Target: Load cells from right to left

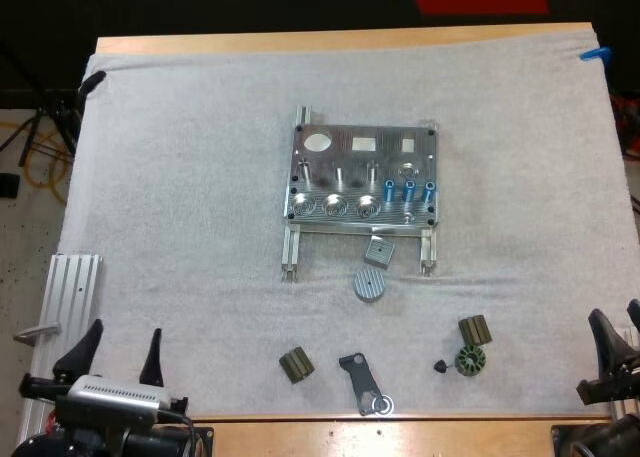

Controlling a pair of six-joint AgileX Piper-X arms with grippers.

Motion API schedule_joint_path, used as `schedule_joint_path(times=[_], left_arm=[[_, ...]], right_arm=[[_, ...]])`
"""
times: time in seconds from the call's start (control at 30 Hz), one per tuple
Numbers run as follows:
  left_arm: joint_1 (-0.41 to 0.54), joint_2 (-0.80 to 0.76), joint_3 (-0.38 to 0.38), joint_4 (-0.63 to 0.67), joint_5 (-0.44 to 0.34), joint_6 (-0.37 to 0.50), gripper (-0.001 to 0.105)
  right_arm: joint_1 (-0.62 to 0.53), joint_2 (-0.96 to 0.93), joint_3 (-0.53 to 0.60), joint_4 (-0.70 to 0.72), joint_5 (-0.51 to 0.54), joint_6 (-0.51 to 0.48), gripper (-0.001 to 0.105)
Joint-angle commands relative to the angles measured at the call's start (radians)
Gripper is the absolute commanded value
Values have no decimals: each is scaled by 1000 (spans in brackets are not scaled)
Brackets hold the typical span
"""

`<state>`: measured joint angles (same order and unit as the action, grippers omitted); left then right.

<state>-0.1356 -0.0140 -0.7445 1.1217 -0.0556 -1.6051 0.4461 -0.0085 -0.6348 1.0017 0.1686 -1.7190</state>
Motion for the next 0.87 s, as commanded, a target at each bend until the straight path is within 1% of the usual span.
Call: schedule_joint_path(times=[0.0, 0.07, 0.17, 0.27, 0.37, 0.43, 0.57, 0.67, 0.73, 0.83], left_arm=[[3, -138, 12, 4, 22, -14, 60], [3, -138, 32, 4, 34, -14, 60], [3, -138, 65, 1, 37, -14, 60], [3, -138, 110, -1, 56, -14, 60], [3, -138, 165, -20, 91, -14, 60], [3, -136, 201, -44, 97, -14, 60], [3, -136, 227, -105, 97, -14, 60], [3, -136, 235, -114, 97, -14, 60], [3, -136, 234, -113, 97, -14, 60], [3, -136, 234, -113, 97, -14, 60]], right_arm=[[-4, -49, 10, 21, 28, 15, 47], [-4, -43, 11, 60, 38, 20, 47], [-1, -45, 35, 60, 38, 18, 47], [-1, -45, 71, 31, 38, 18, 47], [-1, -45, 113, 6, 38, 1, 47], [-1, -43, 141, -36, 33, -13, 47], [-1, -43, 155, -63, 21, -13, 47], [-1, -43, 155, -63, -19, -17, 47], [-1, -43, 155, -63, -64, -38, 47], [-1, -43, 155, -63, -77, -43, 47]])
